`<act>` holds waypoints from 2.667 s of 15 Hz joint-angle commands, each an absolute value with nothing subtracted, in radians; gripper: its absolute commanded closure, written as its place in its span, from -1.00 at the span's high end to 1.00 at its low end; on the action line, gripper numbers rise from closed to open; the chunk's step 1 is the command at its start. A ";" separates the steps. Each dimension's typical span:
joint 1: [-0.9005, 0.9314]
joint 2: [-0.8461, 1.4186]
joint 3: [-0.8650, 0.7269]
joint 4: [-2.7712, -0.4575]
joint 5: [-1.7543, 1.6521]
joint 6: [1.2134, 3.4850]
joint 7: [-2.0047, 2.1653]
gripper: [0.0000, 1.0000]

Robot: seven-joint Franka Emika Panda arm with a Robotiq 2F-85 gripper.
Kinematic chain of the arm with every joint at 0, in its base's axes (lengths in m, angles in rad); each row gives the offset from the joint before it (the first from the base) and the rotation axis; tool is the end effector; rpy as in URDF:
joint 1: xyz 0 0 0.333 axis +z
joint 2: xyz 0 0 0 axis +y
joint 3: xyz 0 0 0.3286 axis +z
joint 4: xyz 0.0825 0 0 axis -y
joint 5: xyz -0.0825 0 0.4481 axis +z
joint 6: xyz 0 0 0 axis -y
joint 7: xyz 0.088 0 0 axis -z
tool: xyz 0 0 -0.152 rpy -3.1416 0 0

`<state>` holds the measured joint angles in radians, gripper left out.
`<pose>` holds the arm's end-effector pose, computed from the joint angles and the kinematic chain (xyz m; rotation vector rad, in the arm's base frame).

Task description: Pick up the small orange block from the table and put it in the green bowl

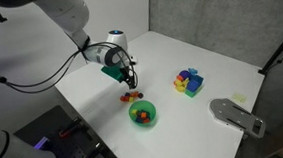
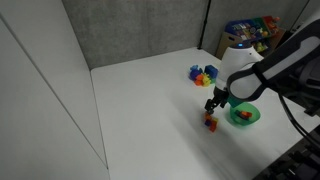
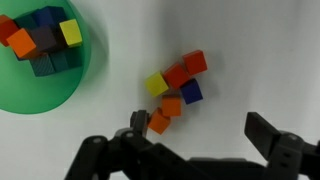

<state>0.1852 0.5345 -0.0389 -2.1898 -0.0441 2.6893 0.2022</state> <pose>0.5723 0.0822 0.0428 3.0973 -0.0168 -0.0430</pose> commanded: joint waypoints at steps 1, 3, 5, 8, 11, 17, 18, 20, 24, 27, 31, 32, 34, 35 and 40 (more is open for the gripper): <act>0.202 0.563 -0.065 -2.177 -0.050 2.710 0.274 1.00; 0.194 0.579 -0.062 -2.170 -0.032 2.723 0.292 1.00; 0.185 0.597 -0.056 -2.160 -0.013 2.750 0.305 1.00; 0.188 0.631 -0.066 -2.138 0.014 2.777 0.331 1.00; 0.198 0.673 -0.087 -2.108 0.026 2.789 0.358 1.00; 0.176 0.764 -0.071 -2.026 0.059 2.805 0.348 1.00; 0.175 0.776 -0.069 -2.012 0.066 2.806 0.348 1.00; 0.174 0.801 -0.067 -1.987 0.082 2.807 0.350 1.00; 0.167 0.841 -0.060 -1.948 0.112 2.798 0.350 1.00; 0.171 0.859 -0.059 -1.933 0.130 2.793 0.354 1.00; 0.164 0.885 -0.049 -1.909 0.148 2.797 0.349 1.00; 0.162 0.894 -0.045 -1.902 0.150 2.804 0.343 1.00; 0.160 0.907 -0.039 -1.888 0.150 2.806 0.339 1.00; 0.161 0.913 -0.039 -1.881 0.150 2.807 0.339 1.00; 0.171 0.926 -0.053 -1.859 0.141 2.815 0.344 1.00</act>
<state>0.1785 0.9108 -0.0540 -1.8898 0.1318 2.8038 0.3426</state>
